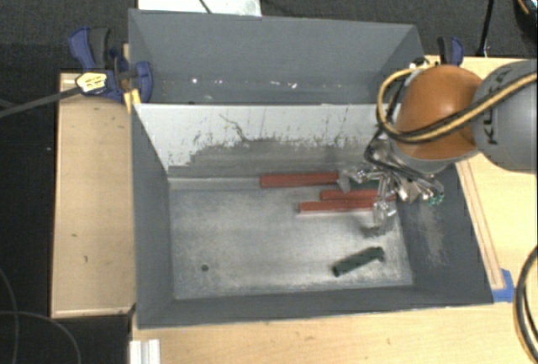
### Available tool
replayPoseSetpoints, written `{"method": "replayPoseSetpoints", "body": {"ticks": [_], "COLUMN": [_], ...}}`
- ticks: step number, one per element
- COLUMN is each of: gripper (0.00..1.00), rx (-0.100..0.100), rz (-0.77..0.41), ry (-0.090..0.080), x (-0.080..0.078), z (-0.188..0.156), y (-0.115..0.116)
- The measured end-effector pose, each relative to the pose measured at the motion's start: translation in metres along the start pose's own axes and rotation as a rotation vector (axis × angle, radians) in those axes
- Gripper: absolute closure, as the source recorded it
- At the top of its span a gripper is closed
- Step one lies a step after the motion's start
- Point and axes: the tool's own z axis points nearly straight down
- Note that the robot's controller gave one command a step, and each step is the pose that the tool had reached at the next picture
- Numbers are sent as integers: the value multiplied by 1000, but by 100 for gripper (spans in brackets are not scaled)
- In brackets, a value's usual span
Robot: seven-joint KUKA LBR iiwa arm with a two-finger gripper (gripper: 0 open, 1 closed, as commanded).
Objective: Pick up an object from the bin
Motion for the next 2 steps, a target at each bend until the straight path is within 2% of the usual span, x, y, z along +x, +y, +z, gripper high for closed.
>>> {"method": "replayPoseSetpoints", "body": {"ticks": [1, 2], "gripper": [0, 100], "rx": [3, 2], "rz": [-205, -199], "ry": [-4, -3], "x": [5, 5], "z": [0, 0], "y": [-12, -12]}}
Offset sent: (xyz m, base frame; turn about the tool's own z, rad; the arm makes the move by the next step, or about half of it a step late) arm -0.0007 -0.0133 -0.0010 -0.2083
